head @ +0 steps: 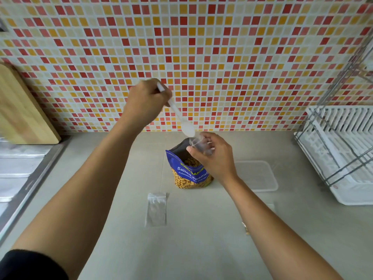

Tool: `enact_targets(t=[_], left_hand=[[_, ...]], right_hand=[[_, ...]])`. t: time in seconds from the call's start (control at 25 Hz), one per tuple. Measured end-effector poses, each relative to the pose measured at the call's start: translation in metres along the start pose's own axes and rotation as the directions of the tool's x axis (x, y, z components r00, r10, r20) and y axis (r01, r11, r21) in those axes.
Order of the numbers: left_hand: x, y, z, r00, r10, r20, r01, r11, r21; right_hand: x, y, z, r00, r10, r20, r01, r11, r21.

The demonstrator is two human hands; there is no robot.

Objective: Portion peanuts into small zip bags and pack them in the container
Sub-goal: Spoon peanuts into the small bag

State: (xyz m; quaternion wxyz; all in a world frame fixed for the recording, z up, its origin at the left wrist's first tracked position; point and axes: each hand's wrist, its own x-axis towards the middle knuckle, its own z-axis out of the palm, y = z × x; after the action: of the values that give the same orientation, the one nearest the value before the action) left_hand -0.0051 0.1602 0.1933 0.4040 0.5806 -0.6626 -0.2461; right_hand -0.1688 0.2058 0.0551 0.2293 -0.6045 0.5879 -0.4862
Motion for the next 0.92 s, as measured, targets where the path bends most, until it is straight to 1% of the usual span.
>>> enact_targets(t=[0.04, 0.08, 0.12, 0.16, 0.2, 0.24, 0.32, 0.36, 0.44, 0.52, 0.56, 0.6, 0.68, 0.72, 0.76, 0.92], left_hand=[[0.002, -0.005, -0.002, 0.998, -0.042, -0.053, 0.04, 0.999, -0.031], [0.002, -0.013, -0.002, 0.992, -0.097, -0.076, 0.093, 0.994, -0.057], [0.001, -0.022, 0.003, 0.987, -0.146, -0.061, 0.142, 0.988, -0.06], [-0.002, -0.033, 0.012, 0.985, -0.175, -0.013, 0.174, 0.984, -0.033], [-0.006, -0.044, 0.025, 0.982, -0.18, 0.052, 0.178, 0.983, 0.045], [-0.01, -0.056, 0.039, 0.978, -0.17, 0.117, 0.15, 0.975, 0.166], [-0.018, -0.074, 0.065, 0.969, -0.146, 0.2, 0.053, 0.911, 0.408], [-0.021, -0.08, 0.075, 0.965, -0.138, 0.221, 0.011, 0.871, 0.492], [-0.024, -0.086, 0.092, 0.943, -0.175, 0.283, -0.012, 0.832, 0.555], [-0.025, -0.091, 0.102, 0.905, -0.263, 0.334, 0.026, 0.818, 0.574], [-0.025, -0.092, 0.105, 0.896, -0.288, 0.338, 0.054, 0.826, 0.561], [-0.023, -0.093, 0.106, 0.895, -0.304, 0.325, 0.109, 0.858, 0.502], [-0.02, -0.094, 0.101, 0.887, -0.348, 0.305, 0.273, 0.926, 0.262], [-0.019, -0.093, 0.098, 0.872, -0.372, 0.317, 0.344, 0.928, 0.144], [-0.019, -0.092, 0.094, 0.859, -0.387, 0.335, 0.39, 0.919, 0.062], [-0.021, -0.091, 0.082, 0.851, -0.402, 0.337, 0.459, 0.882, -0.106]], right_hand=[[0.0, 0.001, -0.002, 0.999, 0.044, -0.017, -0.043, 0.998, 0.045], [-0.001, 0.003, -0.004, 0.996, 0.088, -0.036, -0.083, 0.99, 0.112], [-0.003, 0.006, -0.007, 0.991, 0.12, -0.051, -0.109, 0.979, 0.174], [-0.004, 0.009, -0.01, 0.988, 0.142, -0.059, -0.126, 0.968, 0.215], [-0.006, 0.013, -0.012, 0.986, 0.16, -0.057, -0.143, 0.964, 0.226], [-0.009, 0.017, -0.013, 0.983, 0.177, -0.045, -0.163, 0.96, 0.227], [-0.012, 0.023, -0.013, 0.979, 0.205, -0.016, -0.195, 0.954, 0.229], [-0.013, 0.026, -0.013, 0.977, 0.213, -0.006, -0.205, 0.951, 0.233], [-0.015, 0.031, -0.014, 0.975, 0.221, 0.025, -0.221, 0.946, 0.237], [-0.016, 0.033, -0.015, 0.972, 0.226, 0.055, -0.233, 0.938, 0.257], [-0.016, 0.034, -0.015, 0.972, 0.226, 0.064, -0.235, 0.935, 0.265], [-0.016, 0.034, -0.016, 0.972, 0.222, 0.073, -0.234, 0.934, 0.27], [-0.016, 0.033, -0.018, 0.972, 0.217, 0.089, -0.233, 0.93, 0.282], [-0.016, 0.033, -0.019, 0.972, 0.216, 0.092, -0.233, 0.929, 0.287], [-0.016, 0.033, -0.019, 0.972, 0.216, 0.095, -0.235, 0.929, 0.286], [-0.017, 0.032, -0.021, 0.967, 0.224, 0.121, -0.249, 0.928, 0.275]])
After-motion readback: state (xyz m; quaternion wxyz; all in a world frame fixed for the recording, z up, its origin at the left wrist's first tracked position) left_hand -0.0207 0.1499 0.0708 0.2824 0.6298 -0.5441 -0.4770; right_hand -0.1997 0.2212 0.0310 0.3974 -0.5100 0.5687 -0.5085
